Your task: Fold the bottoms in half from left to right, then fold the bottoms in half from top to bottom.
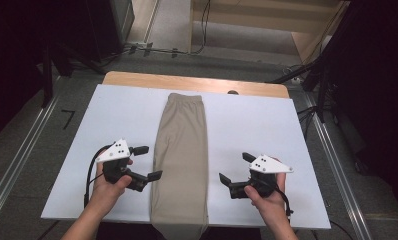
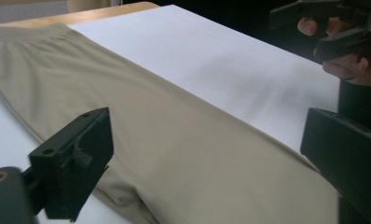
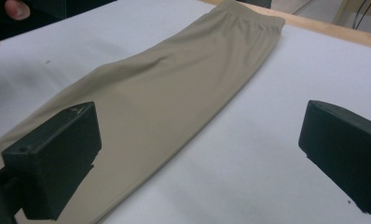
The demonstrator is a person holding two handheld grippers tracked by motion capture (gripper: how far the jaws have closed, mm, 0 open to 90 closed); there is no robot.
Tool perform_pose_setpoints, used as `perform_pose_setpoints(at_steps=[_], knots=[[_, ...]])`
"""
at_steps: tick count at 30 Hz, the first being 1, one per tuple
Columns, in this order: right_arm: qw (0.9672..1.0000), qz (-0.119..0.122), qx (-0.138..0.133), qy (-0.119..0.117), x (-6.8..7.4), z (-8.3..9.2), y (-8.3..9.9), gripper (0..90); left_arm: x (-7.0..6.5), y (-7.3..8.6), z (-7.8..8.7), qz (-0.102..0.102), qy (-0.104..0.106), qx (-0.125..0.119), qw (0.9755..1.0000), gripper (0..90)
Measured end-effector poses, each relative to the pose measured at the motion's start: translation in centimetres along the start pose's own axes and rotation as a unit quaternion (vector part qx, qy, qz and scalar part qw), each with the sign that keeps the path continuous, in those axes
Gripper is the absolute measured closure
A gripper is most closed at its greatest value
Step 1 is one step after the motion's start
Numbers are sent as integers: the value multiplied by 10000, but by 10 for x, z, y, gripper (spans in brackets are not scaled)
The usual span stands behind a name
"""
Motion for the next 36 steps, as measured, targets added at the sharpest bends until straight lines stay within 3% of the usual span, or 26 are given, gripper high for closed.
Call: perform_pose_setpoints(at_steps=[4,8,13,18,22,24,27,29,33,36], knots=[[9995,-229,-75,-182,-15,-11,-7,0,17,-11,-15,26,-47,-26,10000,0],[9993,-319,-50,-185,-29,-21,-14,0,33,-23,-28,16,-12,-58,10000,0],[9993,-338,1,-147,-43,-31,-24,0,52,-36,-43,-22,-112,0,9999,0],[9993,-284,56,-218,-56,-45,-28,0,69,-48,-57,36,-185,2,9998,0],[9990,-402,110,-170,-69,-60,-31,0,86,-55,-71,129,-316,100,9994,0],[9988,-442,155,-120,-75,-68,-32,0,95,-57,-78,271,-350,102,9990,12],[9986,-440,268,-136,-81,-82,-35,0,110,-59,-88,479,-460,173,9976,49],[9989,-372,273,-52,-84,-90,-38,69,120,-57,-96,566,-568,285,9964,79],[9985,-389,368,-86,-89,-107,-44,70,139,-55,-108,822,-715,344,9935,142],[9974,-489,513,-92,-93,-122,-46,86,156,-50,-120,1010,-1079,608,9871,213]])
Point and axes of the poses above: each handheld gripper's, and its own axes: z roughly backward along the jaws, y roughly out of its underside, x roughly to its left, the point moved 7 cm from there along -z, roughly forward along the jaws, and after that the axes turned 2 degrees about -y, right-handed, at the moved point
